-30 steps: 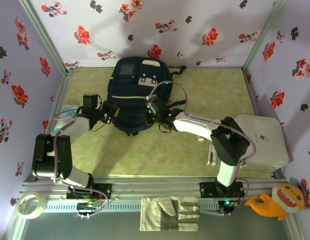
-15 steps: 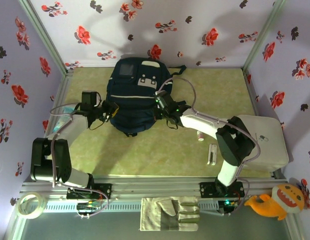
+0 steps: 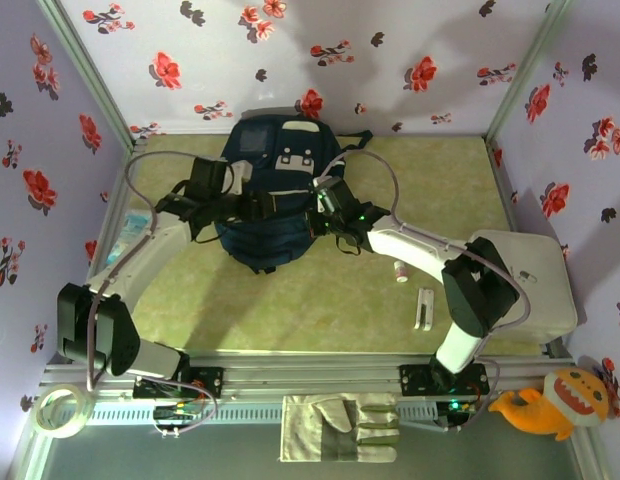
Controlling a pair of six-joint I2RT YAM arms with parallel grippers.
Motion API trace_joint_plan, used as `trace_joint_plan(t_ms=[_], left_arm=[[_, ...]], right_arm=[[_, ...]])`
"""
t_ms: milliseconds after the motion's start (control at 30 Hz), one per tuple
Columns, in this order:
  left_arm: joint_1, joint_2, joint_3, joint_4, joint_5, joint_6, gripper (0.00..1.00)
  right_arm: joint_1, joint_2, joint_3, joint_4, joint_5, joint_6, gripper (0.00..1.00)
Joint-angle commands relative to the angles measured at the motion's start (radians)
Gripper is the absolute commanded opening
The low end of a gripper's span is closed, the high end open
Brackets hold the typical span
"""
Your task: Pack books, pencil case, and school supplies into a backpack
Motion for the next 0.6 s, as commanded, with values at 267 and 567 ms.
trace_joint_plan(t_ms=[267,567], left_arm=[[-0.057,0.128,0.149,-0.094,-0.147,0.508,0.55],[-0.057,0.298,0.316,-0.263,-0.118,0.702,0.56]], right_arm=[[-0.011,-0.078,-0.011,0.059,-0.035,0.008,0.00],[-0.019,-0.083,-0.021,0.074,-0.051,0.012,0.00]])
